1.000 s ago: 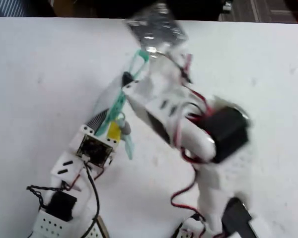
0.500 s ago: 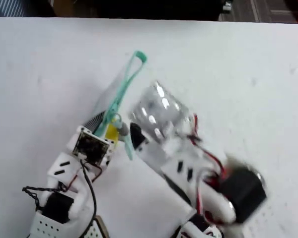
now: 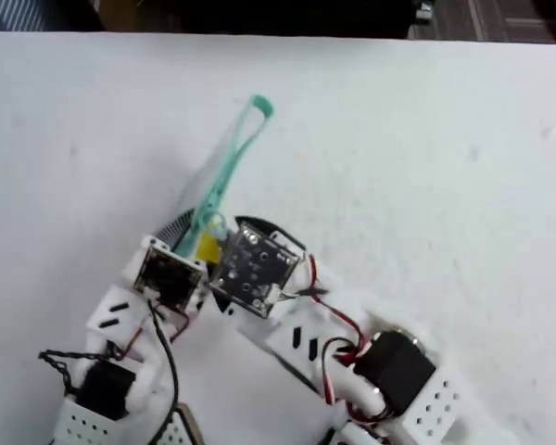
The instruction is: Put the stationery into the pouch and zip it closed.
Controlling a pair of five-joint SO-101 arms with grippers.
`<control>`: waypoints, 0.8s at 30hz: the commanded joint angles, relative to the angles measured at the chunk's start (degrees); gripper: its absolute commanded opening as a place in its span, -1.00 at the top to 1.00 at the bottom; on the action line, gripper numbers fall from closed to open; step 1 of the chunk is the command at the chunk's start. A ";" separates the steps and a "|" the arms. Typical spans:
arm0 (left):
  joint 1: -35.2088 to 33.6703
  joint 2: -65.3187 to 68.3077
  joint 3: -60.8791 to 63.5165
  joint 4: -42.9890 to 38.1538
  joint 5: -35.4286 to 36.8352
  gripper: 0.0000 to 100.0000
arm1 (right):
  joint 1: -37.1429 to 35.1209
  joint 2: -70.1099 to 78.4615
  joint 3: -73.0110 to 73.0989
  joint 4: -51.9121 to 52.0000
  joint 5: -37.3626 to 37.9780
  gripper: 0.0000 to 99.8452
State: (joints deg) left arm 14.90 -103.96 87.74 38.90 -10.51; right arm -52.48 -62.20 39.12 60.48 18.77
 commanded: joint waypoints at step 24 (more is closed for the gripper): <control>0.75 -0.48 -3.78 0.00 0.62 0.95 | 8.22 7.34 -3.60 -7.16 0.70 0.96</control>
State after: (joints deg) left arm 15.16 -103.96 87.65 38.99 -10.51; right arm -47.12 -53.05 39.03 53.45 19.03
